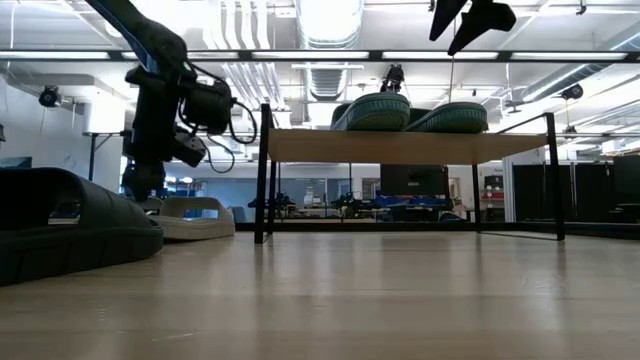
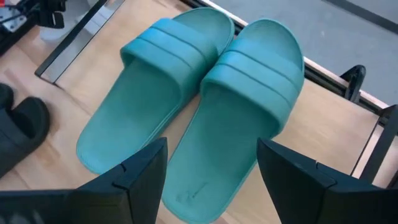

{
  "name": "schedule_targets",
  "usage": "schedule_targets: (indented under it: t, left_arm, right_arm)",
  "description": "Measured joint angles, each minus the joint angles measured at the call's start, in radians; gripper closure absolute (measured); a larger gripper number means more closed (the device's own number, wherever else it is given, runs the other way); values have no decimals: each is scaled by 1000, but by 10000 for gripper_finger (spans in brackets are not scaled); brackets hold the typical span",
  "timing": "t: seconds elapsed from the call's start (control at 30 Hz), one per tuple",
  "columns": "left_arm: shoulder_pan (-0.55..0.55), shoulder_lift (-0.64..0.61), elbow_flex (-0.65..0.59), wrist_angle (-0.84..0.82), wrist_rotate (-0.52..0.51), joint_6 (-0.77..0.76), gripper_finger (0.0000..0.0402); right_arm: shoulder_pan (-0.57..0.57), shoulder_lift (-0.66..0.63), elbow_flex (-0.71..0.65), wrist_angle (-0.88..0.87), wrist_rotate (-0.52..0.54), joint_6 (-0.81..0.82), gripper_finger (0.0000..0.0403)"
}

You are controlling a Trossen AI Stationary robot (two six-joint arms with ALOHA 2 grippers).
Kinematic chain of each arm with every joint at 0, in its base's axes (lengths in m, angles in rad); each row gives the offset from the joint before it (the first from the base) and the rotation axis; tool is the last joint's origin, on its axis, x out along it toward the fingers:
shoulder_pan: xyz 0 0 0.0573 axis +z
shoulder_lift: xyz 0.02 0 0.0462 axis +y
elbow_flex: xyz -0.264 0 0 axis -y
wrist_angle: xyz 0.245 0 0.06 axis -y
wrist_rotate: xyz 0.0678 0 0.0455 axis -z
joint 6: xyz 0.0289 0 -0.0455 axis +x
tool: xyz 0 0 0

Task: Pick and place slides into the shelf
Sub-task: Put the left gray slide under the shelf

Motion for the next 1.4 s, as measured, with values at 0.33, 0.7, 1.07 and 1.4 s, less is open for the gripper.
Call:
schedule_targets:
  t: [0.33, 0.7, 1.07, 1.4]
  left_arm:
    - [116, 84, -6, 29, 35, 78, 194]
    - [121, 95, -6, 75, -27, 107, 333]
    - [112, 41, 27, -26, -16, 60, 399]
    - [4, -304, 188, -172, 141, -200, 400]
  right_arm:
    - [-5, 0, 0, 16, 0, 0, 165]
    - [-27, 0, 0, 18, 2, -6, 165]
    - [-34, 0, 0, 21, -8, -14, 165]
    - [-41, 0, -1, 23, -11, -19, 165]
